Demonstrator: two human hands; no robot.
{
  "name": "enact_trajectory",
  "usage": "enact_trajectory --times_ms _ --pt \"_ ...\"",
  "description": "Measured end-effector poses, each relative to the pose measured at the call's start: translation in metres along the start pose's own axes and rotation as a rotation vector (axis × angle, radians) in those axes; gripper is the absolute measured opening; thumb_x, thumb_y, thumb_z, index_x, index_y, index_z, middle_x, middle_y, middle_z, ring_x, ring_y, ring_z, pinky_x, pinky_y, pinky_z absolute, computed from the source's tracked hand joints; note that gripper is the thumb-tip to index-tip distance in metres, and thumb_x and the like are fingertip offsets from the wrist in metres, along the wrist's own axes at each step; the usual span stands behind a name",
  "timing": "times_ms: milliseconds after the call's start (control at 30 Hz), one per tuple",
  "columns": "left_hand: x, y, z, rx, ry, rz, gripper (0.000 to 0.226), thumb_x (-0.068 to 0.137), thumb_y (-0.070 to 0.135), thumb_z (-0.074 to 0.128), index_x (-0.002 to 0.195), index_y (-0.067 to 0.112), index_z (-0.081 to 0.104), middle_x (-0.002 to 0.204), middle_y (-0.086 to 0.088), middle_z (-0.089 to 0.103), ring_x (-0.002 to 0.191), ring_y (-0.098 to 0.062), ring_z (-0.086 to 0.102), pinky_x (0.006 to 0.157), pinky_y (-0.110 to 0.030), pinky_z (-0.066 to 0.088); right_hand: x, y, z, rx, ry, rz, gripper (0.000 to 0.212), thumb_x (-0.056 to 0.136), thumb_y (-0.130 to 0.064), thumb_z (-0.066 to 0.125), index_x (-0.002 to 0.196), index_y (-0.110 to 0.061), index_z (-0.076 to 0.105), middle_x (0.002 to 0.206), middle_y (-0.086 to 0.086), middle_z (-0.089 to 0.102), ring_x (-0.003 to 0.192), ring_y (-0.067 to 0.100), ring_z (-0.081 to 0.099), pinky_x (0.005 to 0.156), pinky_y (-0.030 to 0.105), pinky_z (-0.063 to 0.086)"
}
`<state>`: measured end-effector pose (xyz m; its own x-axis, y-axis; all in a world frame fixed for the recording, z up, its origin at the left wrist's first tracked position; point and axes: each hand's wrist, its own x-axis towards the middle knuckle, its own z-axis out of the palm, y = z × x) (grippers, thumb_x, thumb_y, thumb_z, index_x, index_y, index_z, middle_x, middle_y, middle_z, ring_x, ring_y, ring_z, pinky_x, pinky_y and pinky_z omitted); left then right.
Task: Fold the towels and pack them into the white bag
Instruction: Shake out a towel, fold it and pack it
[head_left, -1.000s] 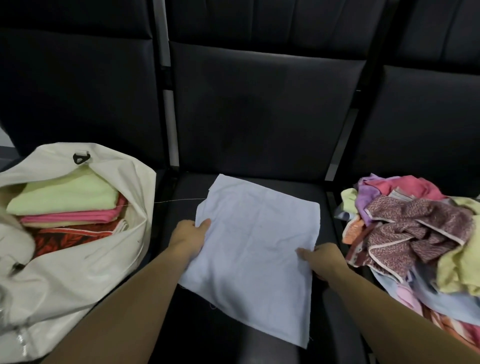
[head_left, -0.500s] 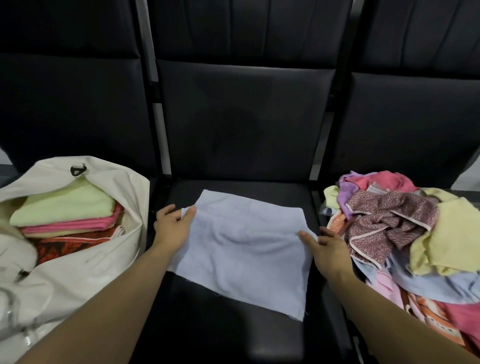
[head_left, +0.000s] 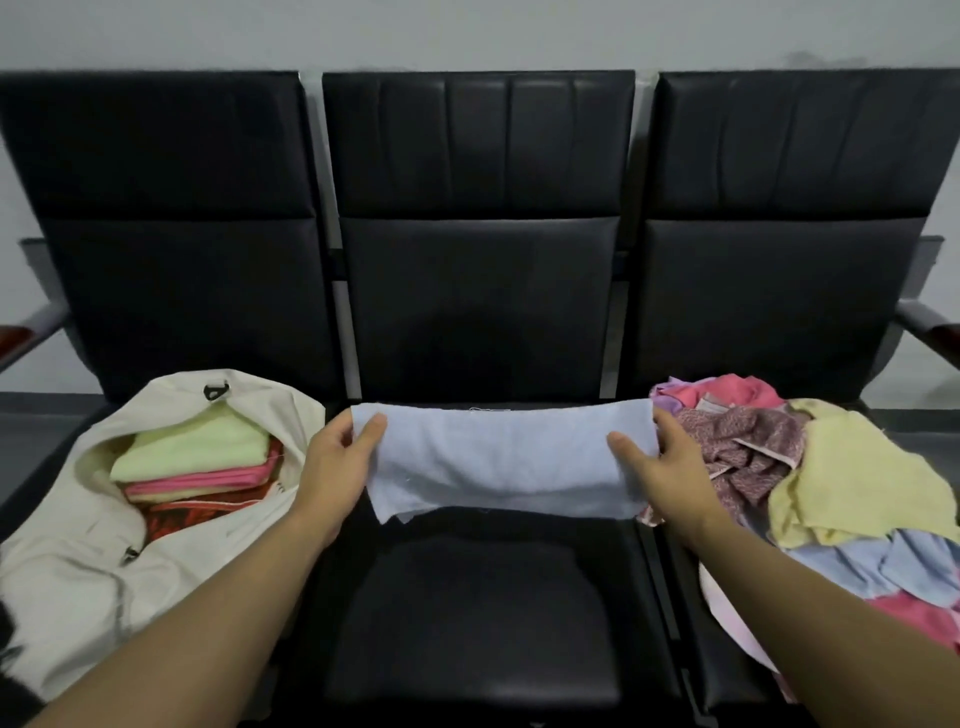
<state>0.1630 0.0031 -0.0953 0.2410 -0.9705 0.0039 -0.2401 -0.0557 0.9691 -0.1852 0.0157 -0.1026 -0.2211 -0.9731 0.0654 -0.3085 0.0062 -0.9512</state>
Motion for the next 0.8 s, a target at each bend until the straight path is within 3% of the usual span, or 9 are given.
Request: enact_trajectory --times_ms 100,167,233,300,400,533,700,800 --pt "-0.008 0.002 0.004 0.073 -0.024 0.021 0.026 0.103 0.039 0.054 0.124 0.025 0.063 0.114 0.009 0.069 0.104 -0.006 0.063 0.085 -0.026 0.05 -0.005 0.005 -0.003 -0.078 -0.049 -0.01 0.037 0.093 -0.033 0.069 0.128 -0.029 0.057 0.118 -0.01 0.068 0.108 0.012 0.066 0.098 0.045 0.053" --pt "-0.01 -0.004 0.007 0.114 -0.043 -0.003 0.032 0.103 0.043 0.051 0.131 0.028 0.057 0.124 0.01 0.065 0.114 -0.009 0.06 0.098 -0.032 0.048 -0.009 0.011 0.001 -0.11 -0.059 0.016 0.051 0.094 -0.04 0.066 0.14 -0.029 0.049 0.135 -0.01 0.061 0.124 0.014 0.059 0.109 0.043 0.046" --pt "-0.012 -0.016 0.009 0.169 -0.093 -0.029 0.052 0.1 0.055 0.048 0.146 0.032 0.044 0.14 0.01 0.057 0.13 -0.013 0.053 0.113 -0.042 0.042 -0.013 0.016 0.004 -0.172 -0.052 0.069 0.067 0.096 -0.042 0.064 0.153 -0.021 0.037 0.153 -0.006 0.044 0.142 0.018 0.042 0.116 0.034 0.032" --pt "-0.014 -0.034 0.01 0.214 -0.154 -0.073 0.068 0.097 0.063 0.046 0.156 0.034 0.029 0.153 0.011 0.045 0.141 -0.013 0.044 0.119 -0.045 0.035 -0.014 0.026 0.007 -0.225 -0.065 0.108 0.073 0.096 -0.04 0.064 0.157 -0.016 0.03 0.16 -0.001 0.036 0.147 0.019 0.033 0.118 0.033 0.027" --pt "-0.019 -0.052 0.017 0.273 -0.2 -0.119 0.068 0.103 0.053 0.044 0.162 0.03 0.018 0.161 0.009 0.034 0.148 -0.015 0.034 0.124 -0.041 0.026 -0.014 0.048 0.009 -0.27 -0.095 0.155 0.074 0.095 -0.037 0.066 0.156 -0.014 0.03 0.16 0.003 0.036 0.147 0.022 0.034 0.118 0.034 0.027" --pt "-0.019 -0.077 0.025 0.326 -0.246 -0.179 0.069 0.106 0.046 0.044 0.163 0.025 0.012 0.159 0.013 0.03 0.149 -0.014 0.03 0.121 -0.032 0.023 -0.01 0.075 0.011 -0.329 -0.168 0.227 0.079 0.093 -0.041 0.069 0.156 -0.016 0.029 0.157 0.005 0.04 0.143 0.026 0.04 0.117 0.039 0.033" --pt "-0.005 -0.109 0.032 0.333 -0.295 -0.221 0.063 0.102 0.049 0.05 0.157 0.032 0.026 0.149 0.013 0.047 0.136 -0.014 0.047 0.116 -0.039 0.037 0.005 0.101 0.021 -0.401 -0.221 0.269 0.081 0.092 -0.039 0.07 0.157 -0.015 0.027 0.158 0.006 0.039 0.143 0.027 0.04 0.116 0.039 0.033" --pt "0.002 -0.122 0.039 0.35 -0.245 -0.233 0.037 0.102 0.036 0.056 0.137 0.032 0.042 0.124 0.013 0.059 0.115 -0.012 0.058 0.089 -0.024 0.045 0.013 0.113 0.025 -0.458 -0.25 0.282 0.077 0.092 -0.038 0.07 0.154 -0.017 0.029 0.151 0.006 0.047 0.137 0.029 0.047 0.111 0.041 0.039"
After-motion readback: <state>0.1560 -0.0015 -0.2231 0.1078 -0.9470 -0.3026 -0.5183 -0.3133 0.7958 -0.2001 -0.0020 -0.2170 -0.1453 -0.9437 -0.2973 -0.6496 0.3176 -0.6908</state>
